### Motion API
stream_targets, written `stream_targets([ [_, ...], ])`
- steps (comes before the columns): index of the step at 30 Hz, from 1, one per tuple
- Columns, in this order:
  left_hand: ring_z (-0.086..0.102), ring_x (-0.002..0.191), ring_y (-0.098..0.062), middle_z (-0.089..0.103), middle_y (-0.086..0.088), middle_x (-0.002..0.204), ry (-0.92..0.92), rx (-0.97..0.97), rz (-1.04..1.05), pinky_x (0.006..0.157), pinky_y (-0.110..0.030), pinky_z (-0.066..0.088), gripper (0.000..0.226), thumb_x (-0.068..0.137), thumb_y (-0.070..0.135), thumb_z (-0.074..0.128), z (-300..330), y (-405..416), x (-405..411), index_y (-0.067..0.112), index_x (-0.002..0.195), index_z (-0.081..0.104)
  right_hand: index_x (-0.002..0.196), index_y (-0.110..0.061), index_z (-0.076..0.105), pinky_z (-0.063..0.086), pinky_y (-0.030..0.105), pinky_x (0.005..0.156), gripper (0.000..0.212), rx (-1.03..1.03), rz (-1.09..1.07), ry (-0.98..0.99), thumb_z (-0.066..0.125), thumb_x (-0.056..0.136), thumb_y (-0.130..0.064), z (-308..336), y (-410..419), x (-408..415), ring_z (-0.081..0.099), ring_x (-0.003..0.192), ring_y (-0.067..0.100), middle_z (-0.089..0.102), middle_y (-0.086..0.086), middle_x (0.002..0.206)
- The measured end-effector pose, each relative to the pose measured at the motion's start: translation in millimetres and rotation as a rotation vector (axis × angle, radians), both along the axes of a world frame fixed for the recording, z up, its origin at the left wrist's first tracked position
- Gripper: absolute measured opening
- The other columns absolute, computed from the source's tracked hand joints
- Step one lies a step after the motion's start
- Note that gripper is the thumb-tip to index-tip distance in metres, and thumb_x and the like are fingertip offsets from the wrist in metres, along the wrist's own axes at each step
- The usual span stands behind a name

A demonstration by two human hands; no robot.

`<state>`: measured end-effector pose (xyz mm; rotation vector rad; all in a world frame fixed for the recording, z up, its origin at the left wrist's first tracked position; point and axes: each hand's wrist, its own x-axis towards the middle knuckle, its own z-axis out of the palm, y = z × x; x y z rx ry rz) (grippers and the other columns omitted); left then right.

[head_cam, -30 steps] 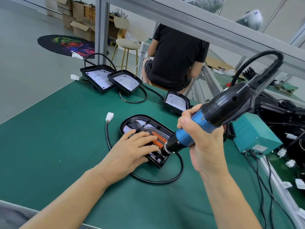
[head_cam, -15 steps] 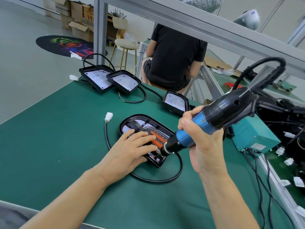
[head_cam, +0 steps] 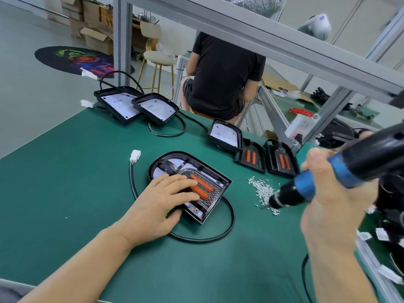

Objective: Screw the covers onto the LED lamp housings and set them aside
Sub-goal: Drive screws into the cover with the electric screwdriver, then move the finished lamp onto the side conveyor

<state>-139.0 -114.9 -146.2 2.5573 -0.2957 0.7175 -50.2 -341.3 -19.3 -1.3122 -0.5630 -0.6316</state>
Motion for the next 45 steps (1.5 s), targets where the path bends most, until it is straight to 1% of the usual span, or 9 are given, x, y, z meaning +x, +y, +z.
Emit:
stream_targets([
  [3, 0.047, 0.124, -0.016, 0.055, 0.009, 0.133, -0.013, -0.026, 0.0, 0.108, -0.032, 0.026, 0.048, 0.069, 0.004, 0.062, -2, 1, 0, 0.025, 0.112, 0.068, 0.098, -0.024, 0.052, 0.053, 0.035, 0.076, 0.042, -0.071, -0.18, 0.096, 0.079, 0.072, -0.043, 1, -36, 18, 0.06, 0.076, 0.018, 0.061, -0.011, 0.08],
  [7, 0.048, 0.123, -0.016, 0.056, 0.009, 0.132, -0.02, -0.024, 0.005, 0.107, -0.032, 0.027, 0.048, 0.068, 0.004, 0.061, -1, -1, 1, 0.023, 0.112, 0.069, 0.113, -0.029, 0.055, 0.053, 0.021, 0.059, 0.058, -0.351, -0.331, 0.233, 0.075, 0.065, -0.057, -2, -78, 37, 0.062, 0.06, -0.005, 0.066, -0.026, 0.075],
  [10, 0.044, 0.124, -0.014, 0.057, 0.007, 0.132, -0.022, -0.035, 0.005, 0.107, -0.03, 0.026, 0.048, 0.067, 0.003, 0.061, -2, -1, 0, 0.022, 0.111, 0.069, 0.127, -0.017, 0.048, 0.053, 0.034, 0.062, 0.084, -0.578, -0.369, 0.44, 0.077, 0.065, -0.064, -16, -102, 52, 0.066, 0.059, 0.011, 0.068, -0.007, 0.068],
  [13, 0.043, 0.124, -0.013, 0.057, 0.007, 0.131, -0.022, -0.053, 0.002, 0.107, -0.029, 0.025, 0.048, 0.067, 0.003, 0.06, -1, -1, 0, 0.021, 0.11, 0.07, 0.131, -0.007, 0.041, 0.052, 0.038, 0.065, 0.079, -0.8, -0.432, 0.632, 0.072, 0.077, -0.056, -36, -113, 63, 0.066, 0.066, 0.022, 0.067, 0.006, 0.071],
  [20, 0.041, 0.124, -0.012, 0.057, 0.007, 0.131, -0.006, -0.058, 0.013, 0.105, -0.029, 0.026, 0.047, 0.068, 0.002, 0.058, 0, -2, -2, 0.019, 0.11, 0.07, 0.142, -0.001, 0.025, 0.041, 0.039, 0.076, 0.089, -1.195, -0.47, 0.824, 0.064, 0.085, -0.057, -71, -117, 79, 0.051, 0.091, 0.03, 0.056, 0.02, 0.118],
  [25, 0.04, 0.125, -0.01, 0.055, 0.01, 0.132, 0.013, -0.077, 0.017, 0.108, -0.026, 0.023, 0.051, 0.068, 0.0, 0.055, 0, -2, -2, 0.022, 0.112, 0.069, 0.122, 0.003, 0.039, 0.049, 0.043, 0.085, 0.073, -1.432, -0.559, 0.86, 0.058, 0.088, -0.058, -83, -117, 93, 0.059, 0.1, 0.034, 0.059, 0.019, 0.111],
  [35, 0.039, 0.127, -0.008, 0.053, 0.014, 0.133, 0.044, -0.079, 0.006, 0.11, -0.015, 0.015, 0.052, 0.067, 0.001, 0.055, -1, -1, -1, 0.024, 0.112, 0.069, 0.128, -0.005, 0.042, 0.041, 0.031, 0.074, 0.066, -1.881, -0.687, 0.796, 0.037, 0.096, -0.062, -85, -107, 113, 0.062, 0.105, 0.026, 0.061, 0.007, 0.117],
  [41, 0.04, 0.126, -0.01, 0.054, 0.012, 0.132, 0.047, -0.077, 0.018, 0.11, -0.016, 0.017, 0.051, 0.068, 0.0, 0.054, 1, -3, -2, 0.022, 0.112, 0.069, 0.114, -0.01, 0.051, 0.031, 0.026, 0.051, 0.062, -1.945, -0.762, 0.757, 0.027, 0.097, -0.064, -91, -103, 116, 0.049, 0.062, 0.019, 0.05, 0.0, 0.071],
  [45, 0.039, 0.126, -0.008, 0.055, 0.011, 0.131, 0.049, -0.082, 0.019, 0.109, -0.016, 0.017, 0.051, 0.068, -0.001, 0.054, 2, -5, -3, 0.022, 0.111, 0.07, 0.115, -0.011, 0.048, 0.027, 0.026, 0.047, 0.064, -1.922, -0.785, 0.721, 0.024, 0.096, -0.066, -96, -104, 115, 0.045, 0.056, 0.017, 0.05, -0.001, 0.067],
])
